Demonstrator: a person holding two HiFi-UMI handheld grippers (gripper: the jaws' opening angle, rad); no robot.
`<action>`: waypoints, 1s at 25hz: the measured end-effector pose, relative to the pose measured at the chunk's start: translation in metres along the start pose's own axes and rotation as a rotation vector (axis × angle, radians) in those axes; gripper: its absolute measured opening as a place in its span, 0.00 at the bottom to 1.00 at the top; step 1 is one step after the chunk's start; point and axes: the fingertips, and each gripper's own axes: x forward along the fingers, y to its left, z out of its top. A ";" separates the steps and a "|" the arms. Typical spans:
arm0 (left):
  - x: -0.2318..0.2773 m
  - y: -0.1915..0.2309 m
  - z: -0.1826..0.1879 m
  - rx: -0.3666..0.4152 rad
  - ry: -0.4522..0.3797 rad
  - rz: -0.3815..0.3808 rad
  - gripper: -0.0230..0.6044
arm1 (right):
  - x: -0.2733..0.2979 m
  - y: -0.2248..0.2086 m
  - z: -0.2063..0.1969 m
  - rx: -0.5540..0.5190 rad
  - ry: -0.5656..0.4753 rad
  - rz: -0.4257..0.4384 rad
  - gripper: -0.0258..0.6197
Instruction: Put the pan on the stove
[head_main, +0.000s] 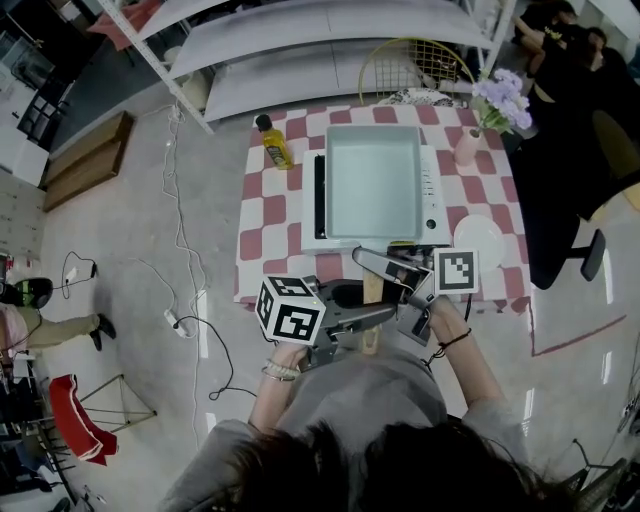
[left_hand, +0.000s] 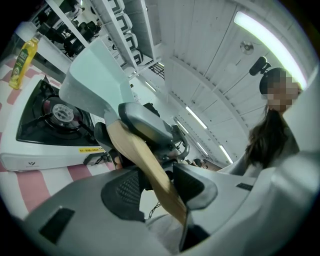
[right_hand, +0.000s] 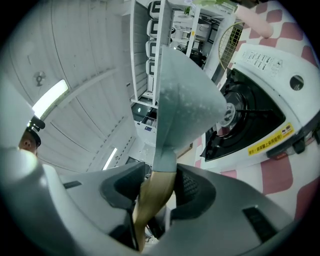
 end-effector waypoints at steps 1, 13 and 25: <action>0.002 0.002 0.001 -0.003 -0.002 0.003 0.34 | -0.001 -0.002 0.002 0.000 0.005 -0.001 0.32; 0.017 0.026 0.011 -0.045 -0.033 0.030 0.34 | -0.002 -0.024 0.018 0.023 0.051 0.012 0.32; 0.012 0.047 0.019 -0.104 -0.021 0.027 0.34 | 0.011 -0.043 0.029 0.068 0.056 -0.001 0.32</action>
